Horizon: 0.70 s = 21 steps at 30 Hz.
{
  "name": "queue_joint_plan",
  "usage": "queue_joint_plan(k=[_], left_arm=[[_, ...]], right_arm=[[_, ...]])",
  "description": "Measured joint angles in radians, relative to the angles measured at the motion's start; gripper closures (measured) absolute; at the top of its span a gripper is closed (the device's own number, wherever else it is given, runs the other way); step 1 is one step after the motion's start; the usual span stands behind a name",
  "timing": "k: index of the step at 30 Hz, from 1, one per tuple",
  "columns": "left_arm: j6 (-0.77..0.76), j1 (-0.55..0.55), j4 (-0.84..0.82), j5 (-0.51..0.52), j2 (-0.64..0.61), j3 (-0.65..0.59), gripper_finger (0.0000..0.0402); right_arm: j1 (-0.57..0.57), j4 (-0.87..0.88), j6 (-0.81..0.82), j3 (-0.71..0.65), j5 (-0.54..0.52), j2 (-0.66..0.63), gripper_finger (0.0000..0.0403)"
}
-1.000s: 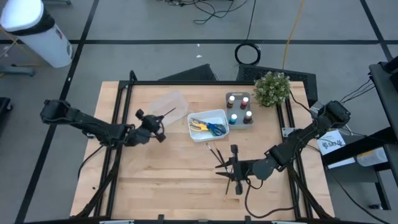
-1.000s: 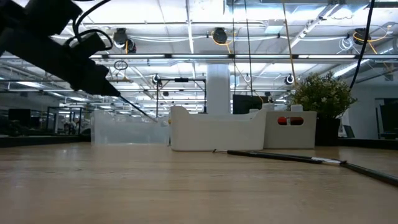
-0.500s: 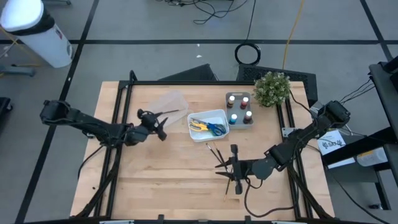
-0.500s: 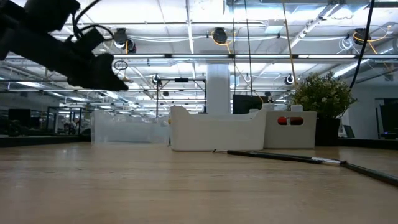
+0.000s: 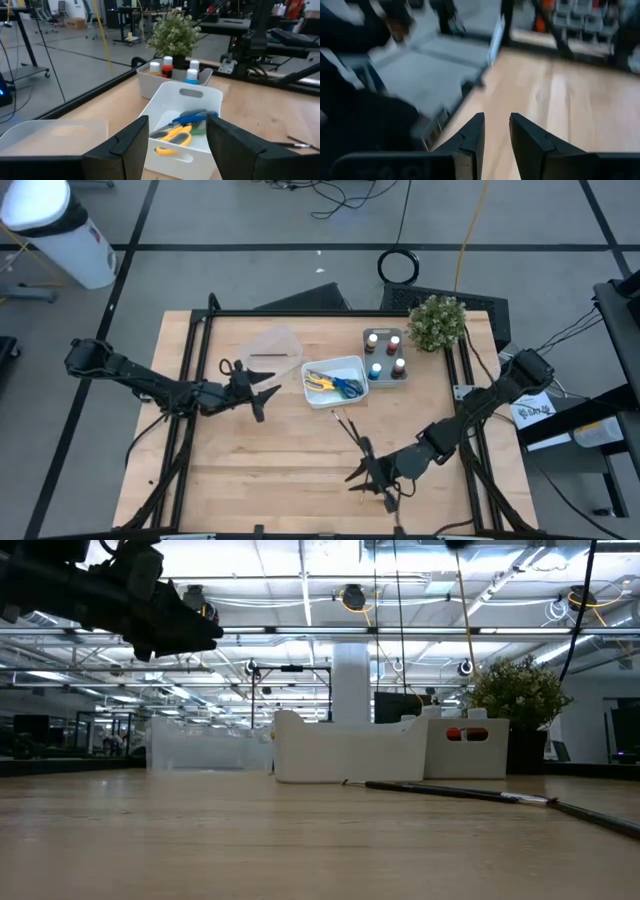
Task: Pick & Place Paint Supplies
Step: Put the bottom gold paint brush in the transparent bin
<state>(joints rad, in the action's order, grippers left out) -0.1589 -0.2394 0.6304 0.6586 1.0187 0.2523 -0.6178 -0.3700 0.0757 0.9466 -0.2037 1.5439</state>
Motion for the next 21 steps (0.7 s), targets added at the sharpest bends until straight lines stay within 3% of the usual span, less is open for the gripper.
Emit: queue_joint_plan(k=[5, 11, 16, 21], left_arm=[[0.0, 0.0, -0.027, 0.0, 0.0, 0.0, 0.0193], [-0.001, 0.0, -0.038, 0.001, 0.0, 0.0, 0.0192], [-0.027, 0.0, -0.039, 0.001, 0.0, 0.0, 0.0192], [-0.053, 0.0, -0.052, 0.001, 0.0, 0.0, 0.0192]], right_arm=[[0.002, 0.132, 0.017, 0.0, 0.023, 0.069, 0.0326], [-0.032, 0.089, 0.05, 0.0, 0.127, 0.187, 0.032], [-0.051, 0.019, 0.003, 0.0, 0.126, 0.261, 0.0278], [-0.069, 0.126, -0.048, -0.001, 0.131, 0.301, 0.0237]])
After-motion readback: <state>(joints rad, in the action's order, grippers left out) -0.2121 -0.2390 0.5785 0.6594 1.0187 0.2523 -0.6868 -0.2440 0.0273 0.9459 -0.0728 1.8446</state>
